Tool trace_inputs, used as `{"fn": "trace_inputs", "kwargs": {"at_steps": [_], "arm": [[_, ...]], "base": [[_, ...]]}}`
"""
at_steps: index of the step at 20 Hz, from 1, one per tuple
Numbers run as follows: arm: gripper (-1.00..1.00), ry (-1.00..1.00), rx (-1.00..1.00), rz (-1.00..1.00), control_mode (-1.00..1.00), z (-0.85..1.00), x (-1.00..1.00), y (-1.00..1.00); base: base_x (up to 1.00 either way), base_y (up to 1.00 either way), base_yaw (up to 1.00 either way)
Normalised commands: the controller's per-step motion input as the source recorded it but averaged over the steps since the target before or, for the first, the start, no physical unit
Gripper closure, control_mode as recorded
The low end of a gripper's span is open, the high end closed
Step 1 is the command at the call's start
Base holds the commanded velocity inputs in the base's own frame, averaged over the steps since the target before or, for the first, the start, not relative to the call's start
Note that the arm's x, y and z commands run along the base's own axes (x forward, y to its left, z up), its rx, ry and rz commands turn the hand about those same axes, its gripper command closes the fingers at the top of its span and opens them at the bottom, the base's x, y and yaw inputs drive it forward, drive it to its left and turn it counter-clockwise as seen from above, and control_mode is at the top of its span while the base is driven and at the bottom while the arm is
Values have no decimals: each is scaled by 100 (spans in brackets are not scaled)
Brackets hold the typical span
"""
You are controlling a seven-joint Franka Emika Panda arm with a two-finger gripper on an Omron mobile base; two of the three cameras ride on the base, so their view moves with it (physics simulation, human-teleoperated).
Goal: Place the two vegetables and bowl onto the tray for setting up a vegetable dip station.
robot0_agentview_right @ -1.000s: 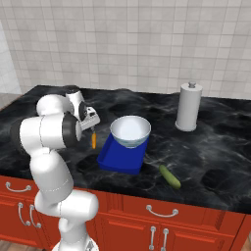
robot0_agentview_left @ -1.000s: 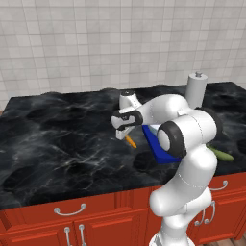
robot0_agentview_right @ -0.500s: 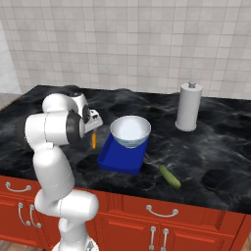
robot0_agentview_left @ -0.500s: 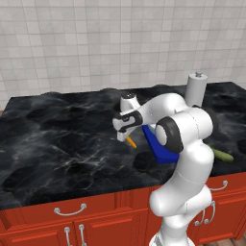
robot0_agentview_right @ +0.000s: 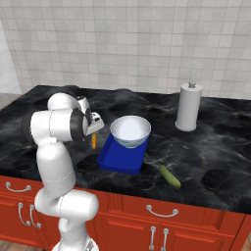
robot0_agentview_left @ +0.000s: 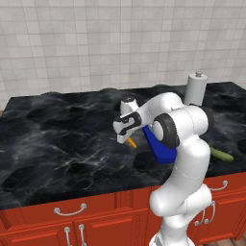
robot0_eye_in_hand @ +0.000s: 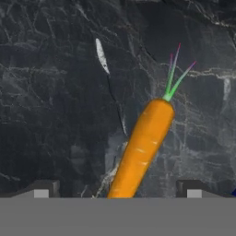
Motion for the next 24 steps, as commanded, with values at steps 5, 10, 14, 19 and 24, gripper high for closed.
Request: {"fn": "trace_inputs", "kwargs": {"at_steps": [5, 10, 14, 19, 24], "arm": [[-100, 0, 0, 0, -100, -22, 15, 0], [-100, 0, 0, 0, -100, -20, 14, -1], [-100, 0, 0, 0, -100, -17, 16, 0], [-100, 0, -1, 0, -100, -14, 18, 0], [-100, 0, 0, 0, -100, -13, 17, 0]], "base": [[0, 0, 0], [0, 0, 0], [0, 0, 0], [0, 0, 0], [0, 0, 0]]}}
